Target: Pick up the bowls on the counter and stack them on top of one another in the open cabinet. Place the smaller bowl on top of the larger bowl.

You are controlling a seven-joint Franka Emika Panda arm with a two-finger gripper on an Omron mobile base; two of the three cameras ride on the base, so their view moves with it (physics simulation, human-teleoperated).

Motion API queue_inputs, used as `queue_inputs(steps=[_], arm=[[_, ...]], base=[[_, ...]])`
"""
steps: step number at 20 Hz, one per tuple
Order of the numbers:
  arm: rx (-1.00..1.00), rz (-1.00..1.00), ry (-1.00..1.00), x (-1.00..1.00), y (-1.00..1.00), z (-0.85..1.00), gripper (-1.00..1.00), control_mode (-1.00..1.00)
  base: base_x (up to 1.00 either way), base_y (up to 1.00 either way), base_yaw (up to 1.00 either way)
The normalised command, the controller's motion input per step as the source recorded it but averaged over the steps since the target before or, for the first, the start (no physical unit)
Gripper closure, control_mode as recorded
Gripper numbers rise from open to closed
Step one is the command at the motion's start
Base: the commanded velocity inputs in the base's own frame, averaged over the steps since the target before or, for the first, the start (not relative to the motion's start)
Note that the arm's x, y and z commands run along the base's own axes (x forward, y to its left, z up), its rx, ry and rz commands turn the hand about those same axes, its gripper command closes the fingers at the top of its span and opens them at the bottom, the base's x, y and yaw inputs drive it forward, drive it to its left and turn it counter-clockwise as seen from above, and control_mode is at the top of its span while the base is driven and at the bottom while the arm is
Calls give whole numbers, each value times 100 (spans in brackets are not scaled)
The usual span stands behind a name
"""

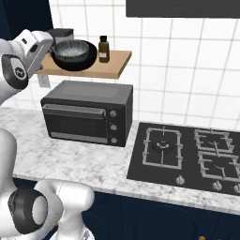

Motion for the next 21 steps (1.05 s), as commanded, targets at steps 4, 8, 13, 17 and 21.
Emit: queue_inputs(steps=[4, 8, 13, 17, 21], arm=[[2, 0, -9, -100, -100, -100, -100, -100], [17, -5, 0, -97, -100, -77, -100, -100], [12, -4, -2, -47, -50, -3, -100, -100], [0, 0, 0, 0, 0, 0, -100, -100], [18, -1, -52, -54, -40, -12, -100, -100]], base=[[0, 0, 0], [0, 0, 0], [0, 0, 0], [0, 0, 0], [0, 0, 0]])
